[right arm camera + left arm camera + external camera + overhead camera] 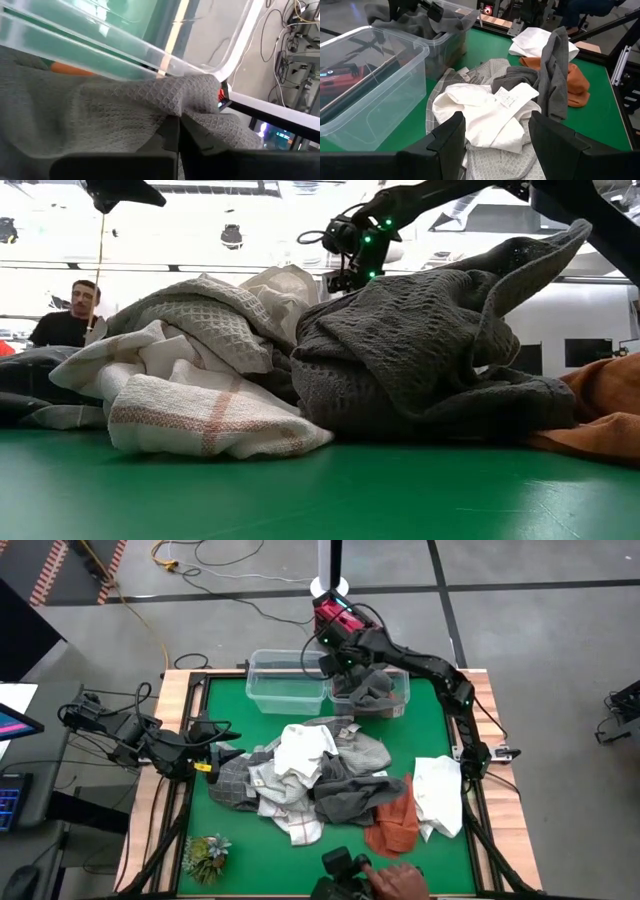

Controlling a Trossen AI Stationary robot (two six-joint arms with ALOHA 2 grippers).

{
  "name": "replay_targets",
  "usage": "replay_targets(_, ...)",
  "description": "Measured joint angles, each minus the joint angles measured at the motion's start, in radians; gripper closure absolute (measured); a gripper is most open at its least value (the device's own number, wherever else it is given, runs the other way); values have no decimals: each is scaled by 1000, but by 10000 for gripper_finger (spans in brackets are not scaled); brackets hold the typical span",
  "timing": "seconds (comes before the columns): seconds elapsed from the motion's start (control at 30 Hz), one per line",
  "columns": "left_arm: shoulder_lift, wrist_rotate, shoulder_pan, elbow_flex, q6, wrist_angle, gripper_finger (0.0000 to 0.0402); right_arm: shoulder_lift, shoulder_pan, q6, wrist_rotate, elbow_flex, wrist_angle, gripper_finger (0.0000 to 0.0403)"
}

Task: Sort towels by color in basket
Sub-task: Put the black towel into the right transparent bin

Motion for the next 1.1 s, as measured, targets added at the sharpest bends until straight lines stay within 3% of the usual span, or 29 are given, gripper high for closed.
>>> replay_targets(0.4, 0, -3, 0, 0, -7, -1, 194, -77, 11, 109, -31, 1, -294, 386)
replay_targets(0.6, 0, -4, 1, 0, -12, 0, 194, -80, -33, 281, -78, 0, -520, 386)
replay_targets(0.73, 0, -3, 1, 0, -27, 0, 194, -80, -93, 427, -177, -18, -611, 386)
replay_targets(0.93, 0, -3, 0, 0, -34, 0, 194, -78, -176, 610, -272, -86, -620, 382)
replay_targets(1.1, 0, -3, 0, 0, -27, -1, 194, -78, -202, 682, -334, -124, -520, 352)
